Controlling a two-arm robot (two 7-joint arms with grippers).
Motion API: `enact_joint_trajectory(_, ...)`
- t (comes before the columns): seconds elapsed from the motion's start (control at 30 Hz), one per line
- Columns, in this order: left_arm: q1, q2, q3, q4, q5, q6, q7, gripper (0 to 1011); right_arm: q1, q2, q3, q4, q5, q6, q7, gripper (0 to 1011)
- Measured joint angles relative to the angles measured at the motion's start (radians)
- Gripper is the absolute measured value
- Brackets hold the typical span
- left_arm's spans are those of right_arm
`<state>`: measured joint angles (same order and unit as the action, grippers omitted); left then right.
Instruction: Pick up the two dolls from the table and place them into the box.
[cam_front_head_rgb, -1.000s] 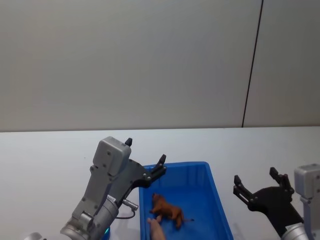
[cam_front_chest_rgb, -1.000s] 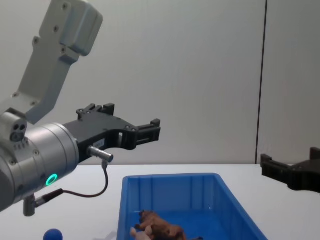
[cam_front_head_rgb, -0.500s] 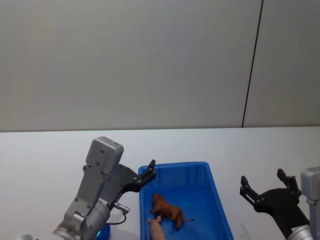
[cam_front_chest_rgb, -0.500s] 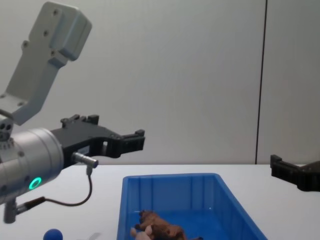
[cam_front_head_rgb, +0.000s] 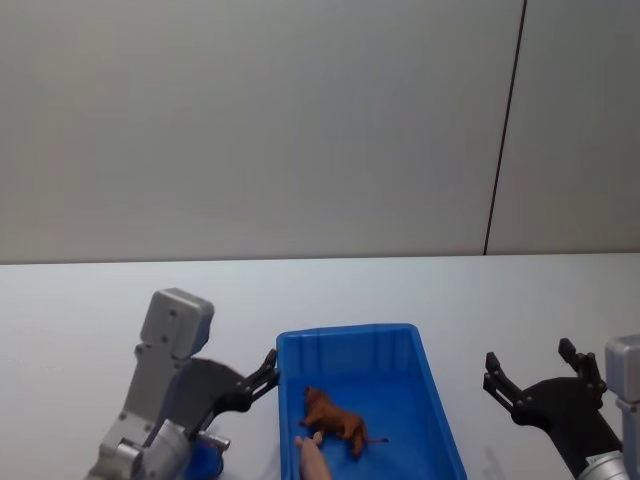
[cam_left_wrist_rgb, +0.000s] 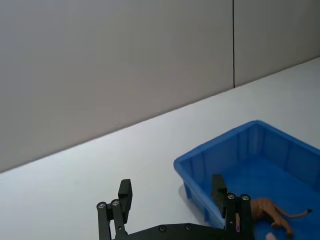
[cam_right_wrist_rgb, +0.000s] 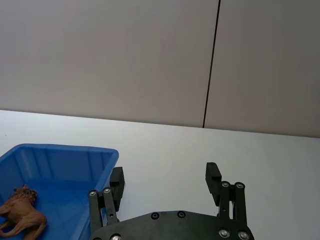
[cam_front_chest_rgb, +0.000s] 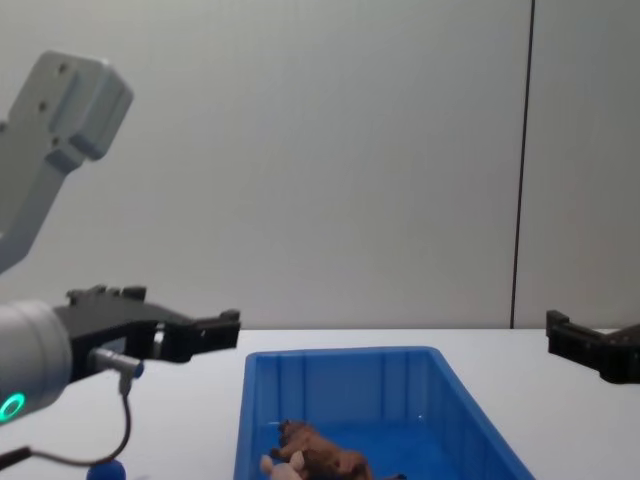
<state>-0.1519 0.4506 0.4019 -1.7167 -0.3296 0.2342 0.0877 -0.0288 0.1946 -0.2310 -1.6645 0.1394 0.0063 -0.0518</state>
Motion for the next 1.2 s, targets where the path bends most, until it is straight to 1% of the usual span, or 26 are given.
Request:
enact_joint_trajectory(0.17,0.026,0.015,-0.01,-0.007,-0.043,0.022,0.022,1001,0.0,0.0,0.0,-0.001,0.0,0.0,-0.001,1001)
enact_joint_trajectory(0.4,0.059,0.032,-0.02,-0.003,-0.088,0.034,0.045,1001,-0.001,0.001,0.001,-0.002,0.0,0.0,-0.002,1001)
enact_joint_trajectory(0.63,0.083,0.042,-0.027,0.012,-0.119,0.035,0.058,1001,-0.002,0.001,0.001,-0.002,0.0,0.0,-0.003,1001)
enact_joint_trajectory(0.87,0.106,0.049,-0.034,0.039,-0.15,0.017,0.062,997,-0.002,0.001,0.001,-0.002,0.0,0.0,-0.003,1001)
enact_joint_trajectory(0.9,0.108,0.05,-0.035,0.043,-0.152,0.015,0.062,988,-0.002,0.001,0.001,-0.002,0.0,0.0,-0.003,1001)
enact_joint_trajectory(0.93,0.111,0.051,-0.036,0.048,-0.157,0.01,0.062,951,-0.002,0.001,0.001,-0.002,0.0,0.0,-0.003,1001)
enact_joint_trajectory(1.0,0.114,0.051,-0.038,0.053,-0.163,0.006,0.061,939,-0.002,0.001,0.001,-0.002,0.0,0.0,-0.003,1001)
enact_joint_trajectory(1.03,0.115,0.052,-0.038,0.056,-0.165,0.003,0.059,894,-0.002,0.001,0.001,-0.002,0.0,0.0,-0.003,1001)
enact_joint_trajectory(1.07,0.118,0.052,-0.039,0.062,-0.17,-0.003,0.056,882,-0.002,0.001,0.001,-0.002,0.0,0.0,-0.003,1001)
enact_joint_trajectory(1.13,0.121,0.053,-0.041,0.072,-0.176,-0.012,0.05,806,-0.002,0.001,0.001,-0.002,0.0,0.0,-0.003,1001)
enact_joint_trajectory(1.2,0.124,0.053,-0.043,0.078,-0.18,-0.02,0.044,774,-0.002,0.001,0.001,-0.002,0.0,0.0,-0.003,1001)
